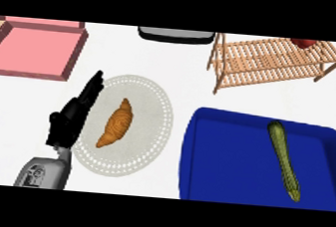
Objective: Pick the bell pepper from the tray and place it in the tiered shelf
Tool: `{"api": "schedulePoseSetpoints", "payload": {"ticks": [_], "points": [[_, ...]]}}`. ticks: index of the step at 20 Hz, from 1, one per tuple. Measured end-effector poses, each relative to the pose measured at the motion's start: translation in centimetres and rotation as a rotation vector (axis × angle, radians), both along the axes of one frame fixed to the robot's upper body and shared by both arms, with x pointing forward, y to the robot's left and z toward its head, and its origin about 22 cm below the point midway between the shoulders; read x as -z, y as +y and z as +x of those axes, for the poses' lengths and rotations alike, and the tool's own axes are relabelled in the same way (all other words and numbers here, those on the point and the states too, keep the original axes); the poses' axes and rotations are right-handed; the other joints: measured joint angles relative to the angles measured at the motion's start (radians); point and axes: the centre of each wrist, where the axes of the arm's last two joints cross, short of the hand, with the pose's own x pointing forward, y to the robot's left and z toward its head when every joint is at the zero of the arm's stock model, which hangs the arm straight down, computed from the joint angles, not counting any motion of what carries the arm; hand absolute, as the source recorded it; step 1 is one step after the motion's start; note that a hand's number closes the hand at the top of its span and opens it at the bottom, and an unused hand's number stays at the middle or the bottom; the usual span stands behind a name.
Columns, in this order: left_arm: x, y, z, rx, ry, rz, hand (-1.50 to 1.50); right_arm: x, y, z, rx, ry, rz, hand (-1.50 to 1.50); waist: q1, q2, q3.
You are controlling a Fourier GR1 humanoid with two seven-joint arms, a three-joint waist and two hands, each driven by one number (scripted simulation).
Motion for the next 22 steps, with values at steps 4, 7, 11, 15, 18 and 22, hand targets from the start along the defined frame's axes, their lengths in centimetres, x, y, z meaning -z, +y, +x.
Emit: {"api": "schedulePoseSetpoints", "payload": {"ticks": [4, 7, 11, 15, 18, 22], "points": [[0.0, 0.1, 0.3, -0.009, 0.0, 0.003, 0.0, -3.0, -2.9, -2.1, 0.052, -0.064, 0.107, -1.5, -0.007, -0.001, 0.0], [0.3, 0.5, -0.1, -0.015, 0.004, 0.008, 0.0, -4.2, -5.8, -4.1, 0.103, -0.056, 0.163, -1.5, -0.011, -0.003, 0.0], [-0.2, 0.3, 0.1, -0.023, 0.001, 0.002, 0.0, -5.1, -10.4, -6.9, 0.143, 0.036, 0.221, -1.5, -0.017, -0.004, 0.0], [-0.4, 0.4, 0.3, -0.029, 0.002, -0.001, 0.0, -4.8, -15.2, -10.6, 0.161, 0.132, 0.221, -1.5, -0.027, -0.005, 0.001], [-0.1, 0.6, -0.1, -0.03, 0.001, -0.005, 0.0, -4.4, -18.9, -13.9, 0.164, 0.182, 0.198, -1.5, -0.03, -0.004, 0.001], [-0.1, 0.3, -0.3, -0.023, -0.001, -0.003, 0.0, -3.6, -23.0, -18.0, 0.142, 0.222, 0.177, -1.5, -0.028, -0.003, 0.001]]}}
